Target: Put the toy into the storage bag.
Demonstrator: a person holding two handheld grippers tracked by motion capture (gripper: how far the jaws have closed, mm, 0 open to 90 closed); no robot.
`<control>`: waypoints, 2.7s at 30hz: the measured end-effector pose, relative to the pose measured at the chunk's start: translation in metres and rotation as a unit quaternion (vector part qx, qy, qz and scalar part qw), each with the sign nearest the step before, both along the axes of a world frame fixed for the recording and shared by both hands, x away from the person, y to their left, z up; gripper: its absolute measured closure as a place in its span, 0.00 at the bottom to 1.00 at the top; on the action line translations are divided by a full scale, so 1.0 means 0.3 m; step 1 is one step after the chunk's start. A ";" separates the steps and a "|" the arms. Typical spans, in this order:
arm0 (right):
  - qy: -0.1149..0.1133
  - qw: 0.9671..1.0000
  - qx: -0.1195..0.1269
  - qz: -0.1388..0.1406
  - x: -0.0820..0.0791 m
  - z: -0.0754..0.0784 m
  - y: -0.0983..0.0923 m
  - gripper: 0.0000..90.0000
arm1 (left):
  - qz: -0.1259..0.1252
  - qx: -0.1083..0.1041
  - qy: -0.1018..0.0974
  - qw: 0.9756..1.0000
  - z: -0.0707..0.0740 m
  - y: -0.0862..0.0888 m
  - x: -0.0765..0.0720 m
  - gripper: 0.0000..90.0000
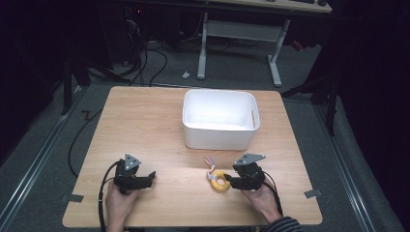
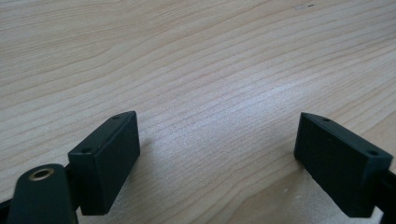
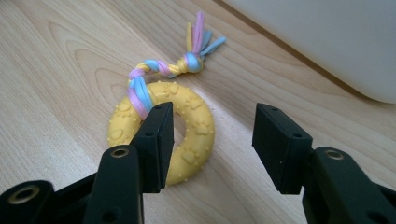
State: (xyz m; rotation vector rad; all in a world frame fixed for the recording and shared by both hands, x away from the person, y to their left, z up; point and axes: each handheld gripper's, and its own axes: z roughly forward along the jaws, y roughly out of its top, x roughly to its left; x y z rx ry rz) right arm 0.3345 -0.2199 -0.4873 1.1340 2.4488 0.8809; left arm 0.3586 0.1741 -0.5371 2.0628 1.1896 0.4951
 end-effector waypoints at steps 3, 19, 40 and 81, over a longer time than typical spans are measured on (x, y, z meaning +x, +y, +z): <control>0.006 1.000 -0.003 0.002 0.007 -0.005 0.010 0.54 | 0.000 0.000 0.000 1.000 0.000 0.000 0.000 0.16; 0.036 0.998 -0.047 0.009 0.048 -0.043 0.065 0.56 | 0.002 -0.001 0.000 1.000 0.000 0.000 0.000 0.17; 0.060 0.996 -0.060 0.021 0.061 -0.061 0.076 0.71 | 0.002 -0.001 0.000 1.000 0.000 0.001 0.000 0.17; 0.019 1.000 0.006 0.008 0.027 0.079 -0.022 0.73 | 0.004 -0.001 0.000 1.000 0.000 -0.001 0.001 0.17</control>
